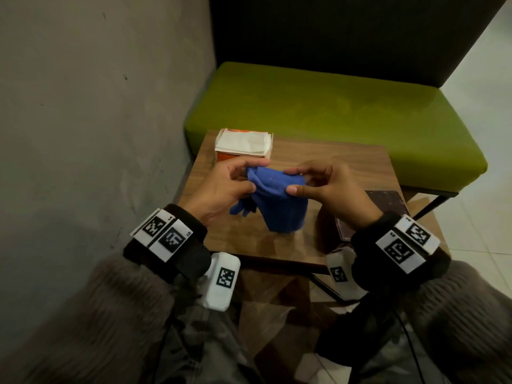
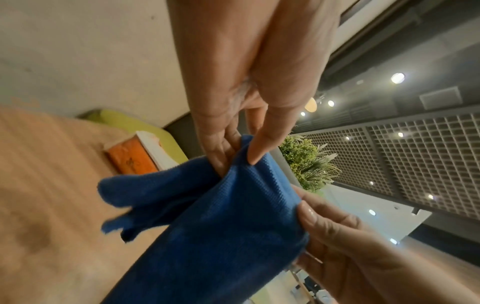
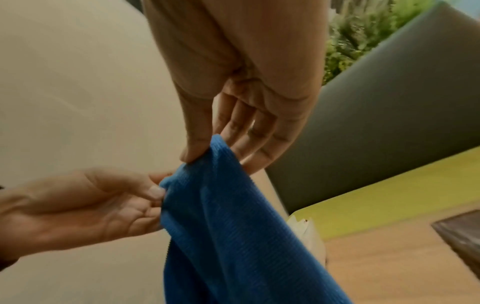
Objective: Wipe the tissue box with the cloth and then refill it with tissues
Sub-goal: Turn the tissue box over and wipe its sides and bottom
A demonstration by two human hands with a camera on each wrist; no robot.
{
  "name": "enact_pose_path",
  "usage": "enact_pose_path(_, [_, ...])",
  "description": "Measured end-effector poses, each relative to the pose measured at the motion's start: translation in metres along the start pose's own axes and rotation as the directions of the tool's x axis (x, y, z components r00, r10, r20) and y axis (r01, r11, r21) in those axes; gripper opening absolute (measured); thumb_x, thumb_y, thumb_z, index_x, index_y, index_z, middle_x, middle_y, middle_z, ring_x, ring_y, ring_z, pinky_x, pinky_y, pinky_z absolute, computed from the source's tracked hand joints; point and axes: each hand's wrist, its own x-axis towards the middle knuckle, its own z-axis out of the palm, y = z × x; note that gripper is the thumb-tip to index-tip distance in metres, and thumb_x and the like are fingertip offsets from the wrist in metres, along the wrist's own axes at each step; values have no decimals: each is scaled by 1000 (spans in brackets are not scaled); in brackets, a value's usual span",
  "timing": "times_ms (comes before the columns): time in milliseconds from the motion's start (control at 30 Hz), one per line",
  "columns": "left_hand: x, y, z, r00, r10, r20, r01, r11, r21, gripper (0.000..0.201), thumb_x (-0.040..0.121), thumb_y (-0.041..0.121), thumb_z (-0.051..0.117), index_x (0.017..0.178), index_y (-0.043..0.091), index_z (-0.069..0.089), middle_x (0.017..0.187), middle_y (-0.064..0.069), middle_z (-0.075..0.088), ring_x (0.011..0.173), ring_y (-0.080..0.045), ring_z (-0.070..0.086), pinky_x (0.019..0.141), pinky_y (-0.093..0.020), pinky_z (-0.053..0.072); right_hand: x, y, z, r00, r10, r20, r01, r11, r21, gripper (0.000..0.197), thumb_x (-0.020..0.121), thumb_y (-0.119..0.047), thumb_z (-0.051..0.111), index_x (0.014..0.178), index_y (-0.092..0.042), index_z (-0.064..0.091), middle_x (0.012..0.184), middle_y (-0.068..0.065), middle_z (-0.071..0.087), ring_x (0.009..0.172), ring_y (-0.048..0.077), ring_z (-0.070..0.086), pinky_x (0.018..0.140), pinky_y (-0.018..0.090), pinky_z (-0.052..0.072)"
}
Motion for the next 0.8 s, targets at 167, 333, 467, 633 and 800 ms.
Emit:
enact_pose_path(167, [20, 1, -23, 998, 6, 69, -6, 1000, 10, 62, 63, 1, 62, 122, 22, 53, 130, -12, 52, 121, -20, 52, 95, -30, 47, 28, -5, 24, 998, 52, -19, -51, 998, 21, 20, 77, 0, 76, 92, -12, 69, 75, 1, 64, 69, 16, 60, 68, 31, 55])
enact_pose_path(333, [36, -7, -53, 990, 78, 119, -110, 950, 292, 92, 60, 12, 74, 138, 37, 33, 145, 8, 30, 132, -8, 34, 103, -27, 39, 58, -8, 42, 999, 43, 16, -46, 976, 211, 16, 85, 0, 69, 87, -16, 67, 76, 3, 58, 63, 6, 54, 53, 12, 43])
enact_pose_path(467, [46, -10, -71, 992, 96, 82, -115, 953, 280, 85, 62, 18, 75, 137, 35, 39, 145, -10, 34, 121, -27, 51, 97, -45, 48, 73, -18, 56, 1000, -10, 27, 1, 953, 303, 19, 86, 6, 64, 87, -13, 66, 79, 1, 61, 58, 7, 55, 50, 13, 41])
enact_pose_path(633, [49, -4, -85, 966, 257, -29, -224, 889, 399, 56, 69, 9, 67, 123, 19, 55, 125, -2, 58, 116, -13, 55, 96, -26, 47, 91, -22, 57, 985, -174, 0, 170, 961, 220, 28, 78, 13, 69, 94, -10, 67, 87, -4, 69, 78, -1, 66, 74, 16, 53])
enact_pose_path(800, [20, -43, -84, 933, 352, 80, -291, 601, 744, 42, 70, 34, 58, 97, 3, 65, 94, -2, 59, 88, -5, 54, 77, -6, 38, 70, 20, 64, 989, -133, 70, 148, 947, -285, 29, 75, -2, 78, 100, -15, 72, 74, -12, 61, 65, -5, 56, 67, 14, 45])
